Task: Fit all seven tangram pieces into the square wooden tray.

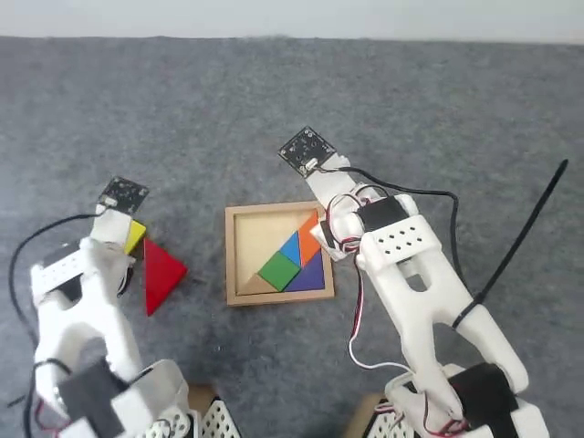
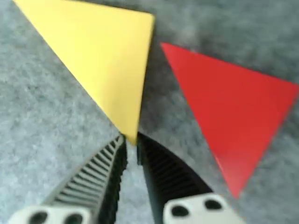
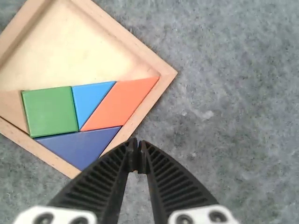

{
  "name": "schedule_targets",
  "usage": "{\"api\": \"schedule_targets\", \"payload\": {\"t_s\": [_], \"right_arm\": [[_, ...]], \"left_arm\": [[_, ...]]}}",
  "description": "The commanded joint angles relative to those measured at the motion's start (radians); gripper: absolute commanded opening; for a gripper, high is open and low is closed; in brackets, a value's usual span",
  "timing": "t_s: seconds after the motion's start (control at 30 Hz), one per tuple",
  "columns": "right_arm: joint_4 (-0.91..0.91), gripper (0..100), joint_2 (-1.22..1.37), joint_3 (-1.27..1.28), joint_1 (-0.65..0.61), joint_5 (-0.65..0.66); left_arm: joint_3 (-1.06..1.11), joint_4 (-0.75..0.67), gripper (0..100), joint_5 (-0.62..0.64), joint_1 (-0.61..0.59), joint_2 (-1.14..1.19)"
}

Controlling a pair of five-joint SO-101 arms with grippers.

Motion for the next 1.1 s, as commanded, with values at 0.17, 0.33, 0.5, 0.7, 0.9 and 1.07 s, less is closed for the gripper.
{"api": "schedule_targets", "payload": {"t_s": [0.17, 0.33, 0.5, 0.7, 0.9, 1.07], "right_arm": [[-0.01, 0.8, -0.044, -0.008, 0.012, -0.005], [-0.008, 0.8, -0.044, -0.006, 0.012, -0.005], [-0.008, 0.8, -0.044, -0.006, 0.013, -0.005], [-0.008, 0.8, -0.044, -0.006, 0.015, -0.005], [-0.008, 0.8, -0.044, -0.006, 0.015, -0.005], [-0.007, 0.8, -0.044, -0.006, 0.013, -0.006]], "left_arm": [[-0.168, 0.48, 15, 0.577, 0.224, -0.206], [-0.163, 0.374, 20, 0.755, 0.267, -0.132], [-0.197, 0.281, 23, 0.891, 0.201, 0.021], [-0.309, 0.284, 25, 0.891, 0.15, 0.193], [-0.392, 0.334, 25, 0.89, 0.21, 0.361], [-0.492, 0.423, 25, 0.885, 0.241, 0.483]]}}
